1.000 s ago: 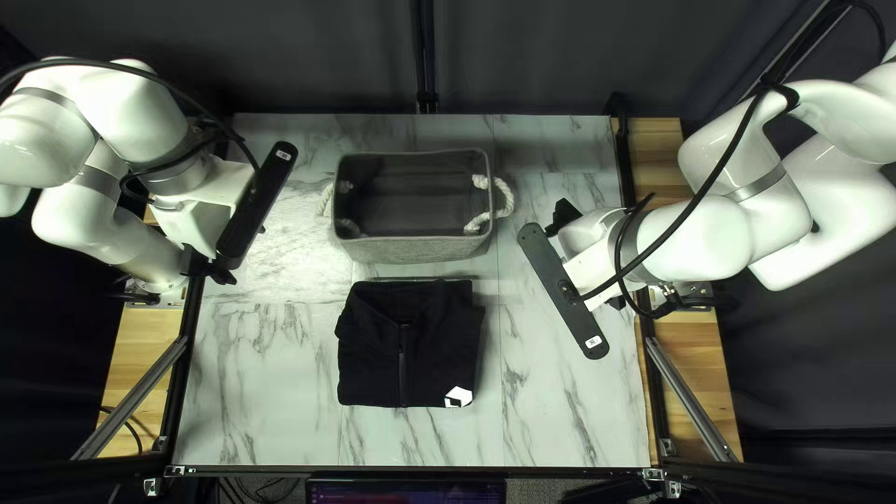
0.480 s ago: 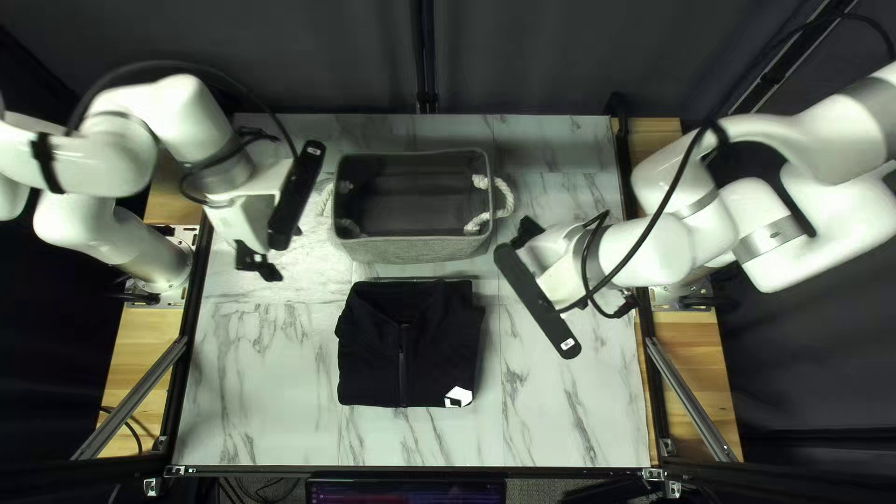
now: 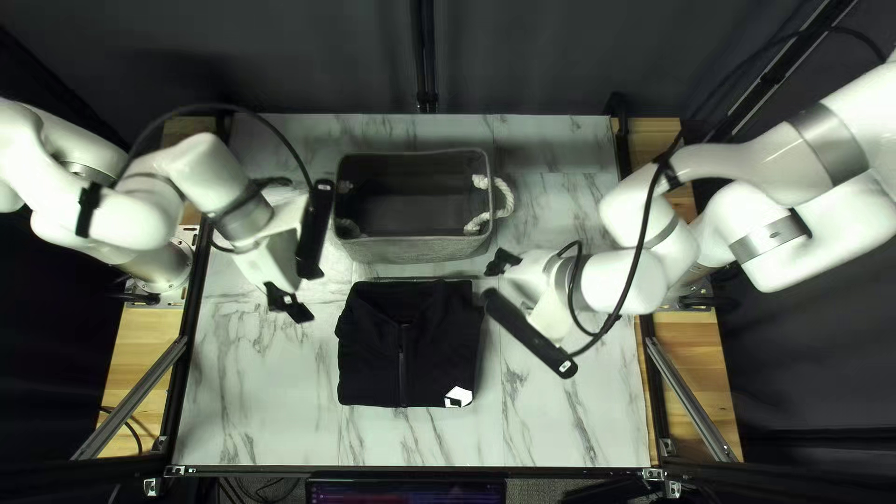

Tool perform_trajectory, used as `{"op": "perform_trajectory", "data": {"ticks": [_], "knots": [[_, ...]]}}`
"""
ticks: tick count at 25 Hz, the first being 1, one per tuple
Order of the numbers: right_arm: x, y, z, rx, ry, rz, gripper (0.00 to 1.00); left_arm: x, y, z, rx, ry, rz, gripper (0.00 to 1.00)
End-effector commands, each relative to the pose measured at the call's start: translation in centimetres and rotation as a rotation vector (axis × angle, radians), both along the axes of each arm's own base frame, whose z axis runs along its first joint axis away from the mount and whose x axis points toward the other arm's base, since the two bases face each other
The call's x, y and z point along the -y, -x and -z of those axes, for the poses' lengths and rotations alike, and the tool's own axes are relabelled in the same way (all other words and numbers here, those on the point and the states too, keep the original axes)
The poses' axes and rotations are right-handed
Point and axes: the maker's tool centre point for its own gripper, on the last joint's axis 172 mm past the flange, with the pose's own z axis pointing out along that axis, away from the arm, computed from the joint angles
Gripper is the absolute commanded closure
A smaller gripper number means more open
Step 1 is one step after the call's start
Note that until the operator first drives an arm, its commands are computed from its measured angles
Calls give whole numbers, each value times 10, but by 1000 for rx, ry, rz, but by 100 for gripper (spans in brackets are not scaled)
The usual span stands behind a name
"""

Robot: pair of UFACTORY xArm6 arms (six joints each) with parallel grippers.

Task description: Pick up a folded sweatshirt and place it into a fabric basket

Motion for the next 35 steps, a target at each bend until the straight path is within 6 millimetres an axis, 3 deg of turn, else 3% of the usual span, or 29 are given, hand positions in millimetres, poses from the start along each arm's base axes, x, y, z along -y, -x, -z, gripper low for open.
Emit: {"op": "perform_trajectory", "data": {"ticks": [1,4,14,26,31,35], "knots": [[-10,-14,16,-20,23,-30,0,8,-2,10,-7,0,-21,0],[-15,-21,26,-44,37,-44,0,13,1,17,-8,-1,-28,0],[-20,-17,43,-21,79,-128,0,17,-9,29,13,-6,-47,0],[-19,-19,44,-14,58,-126,0,11,-19,52,8,-11,-64,0],[-19,-20,38,-5,19,-109,0,8,-12,52,24,-31,-73,0],[-11,-22,43,-10,-111,-72,0,6,0,43,54,-79,-77,0]]}}
